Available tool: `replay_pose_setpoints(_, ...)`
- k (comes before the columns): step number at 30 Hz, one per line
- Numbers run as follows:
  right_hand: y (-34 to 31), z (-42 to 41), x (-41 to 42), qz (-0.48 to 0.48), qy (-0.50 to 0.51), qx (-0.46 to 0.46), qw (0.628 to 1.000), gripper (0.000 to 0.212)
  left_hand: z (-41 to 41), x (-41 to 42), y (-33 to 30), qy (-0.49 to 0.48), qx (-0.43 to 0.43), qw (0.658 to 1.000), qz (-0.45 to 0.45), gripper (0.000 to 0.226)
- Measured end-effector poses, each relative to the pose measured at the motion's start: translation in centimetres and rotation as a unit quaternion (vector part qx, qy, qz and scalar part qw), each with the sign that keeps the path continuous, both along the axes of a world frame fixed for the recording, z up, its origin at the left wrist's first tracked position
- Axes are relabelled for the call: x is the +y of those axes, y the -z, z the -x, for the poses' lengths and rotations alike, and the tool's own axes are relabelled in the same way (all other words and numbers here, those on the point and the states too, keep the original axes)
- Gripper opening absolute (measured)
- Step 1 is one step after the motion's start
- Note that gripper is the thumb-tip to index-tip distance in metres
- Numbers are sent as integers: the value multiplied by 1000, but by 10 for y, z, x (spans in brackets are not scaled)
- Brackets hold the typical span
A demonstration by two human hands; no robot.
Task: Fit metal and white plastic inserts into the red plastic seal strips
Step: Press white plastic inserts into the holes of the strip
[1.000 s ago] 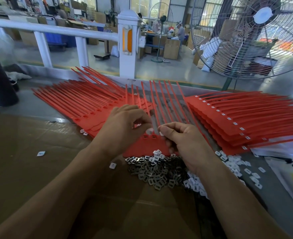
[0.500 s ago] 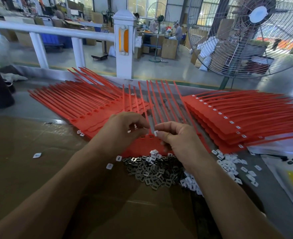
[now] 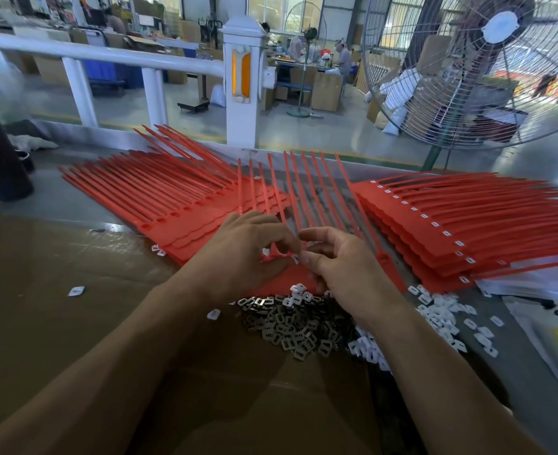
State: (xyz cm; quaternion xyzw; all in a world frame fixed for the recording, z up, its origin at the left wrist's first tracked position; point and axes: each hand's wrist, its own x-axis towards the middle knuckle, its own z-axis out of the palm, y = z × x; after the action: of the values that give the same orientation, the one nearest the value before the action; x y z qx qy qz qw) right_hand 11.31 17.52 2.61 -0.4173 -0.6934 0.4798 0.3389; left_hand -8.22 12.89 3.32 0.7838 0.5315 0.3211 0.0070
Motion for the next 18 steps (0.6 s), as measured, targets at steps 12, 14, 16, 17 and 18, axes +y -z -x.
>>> replay_pose_setpoints(12, -1, -6, -4, -86, 21, -162, 983, 10, 38, -4, -7, -167, -68, 974, 136, 12)
replay_pose_setpoints(14, 0, -6, -3, -85, 21, -167, 982, 9, 37, -2, -5, -172, -75, 971, 150, 13)
replay_pose_setpoints(16, 1, -5, -3, -84, 21, -172, 981, 8, 35, 0, -1, -170, -73, 971, 149, 11)
replay_pose_setpoints(17, 2, -5, -2, -85, 22, -175, 981, 7, 34, 1, 0, -169, -67, 973, 146, 10)
replay_pose_setpoints(18, 2, -5, -2, -87, 23, -179, 980, 7, 32, 2, 2, -168, -60, 974, 141, 9)
